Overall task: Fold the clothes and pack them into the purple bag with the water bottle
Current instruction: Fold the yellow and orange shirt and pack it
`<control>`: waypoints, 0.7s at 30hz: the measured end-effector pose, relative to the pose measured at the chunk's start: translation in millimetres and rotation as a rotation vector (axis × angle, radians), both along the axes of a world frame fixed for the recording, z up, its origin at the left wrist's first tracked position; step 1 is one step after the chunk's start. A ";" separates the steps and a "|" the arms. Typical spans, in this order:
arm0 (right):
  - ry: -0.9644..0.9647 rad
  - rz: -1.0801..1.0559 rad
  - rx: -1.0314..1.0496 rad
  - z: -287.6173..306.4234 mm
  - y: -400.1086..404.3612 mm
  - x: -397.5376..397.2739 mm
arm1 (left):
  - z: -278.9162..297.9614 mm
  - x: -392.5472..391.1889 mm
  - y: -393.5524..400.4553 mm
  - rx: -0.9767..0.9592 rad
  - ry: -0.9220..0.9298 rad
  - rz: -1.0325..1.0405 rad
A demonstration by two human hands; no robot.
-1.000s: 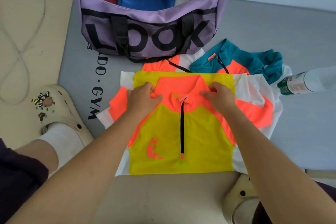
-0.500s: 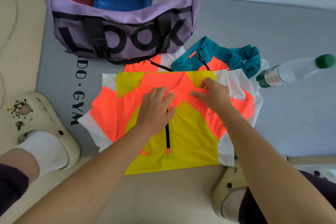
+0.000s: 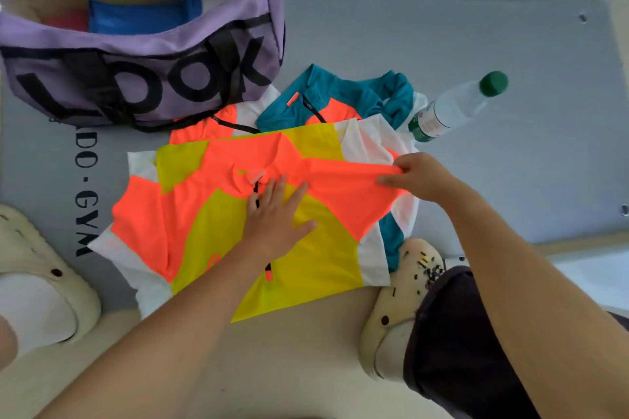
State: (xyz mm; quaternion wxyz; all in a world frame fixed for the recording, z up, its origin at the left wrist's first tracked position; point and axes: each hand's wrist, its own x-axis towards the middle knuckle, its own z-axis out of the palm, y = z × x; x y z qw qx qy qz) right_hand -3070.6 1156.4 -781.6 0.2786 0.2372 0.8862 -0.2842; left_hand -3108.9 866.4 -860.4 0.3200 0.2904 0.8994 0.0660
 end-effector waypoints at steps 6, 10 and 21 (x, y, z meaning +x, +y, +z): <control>-0.283 0.276 0.236 15.8 8.6 18.2 | 11.9 -8.6 4.0 -0.005 -0.101 0.055; -0.398 0.374 0.318 29.7 -0.9 18.0 | 33.3 -6.2 8.9 0.169 -0.071 0.143; -0.395 -0.155 -0.491 27.8 -78.8 -7.5 | 49.7 38.1 -5.6 0.568 -1.144 1.137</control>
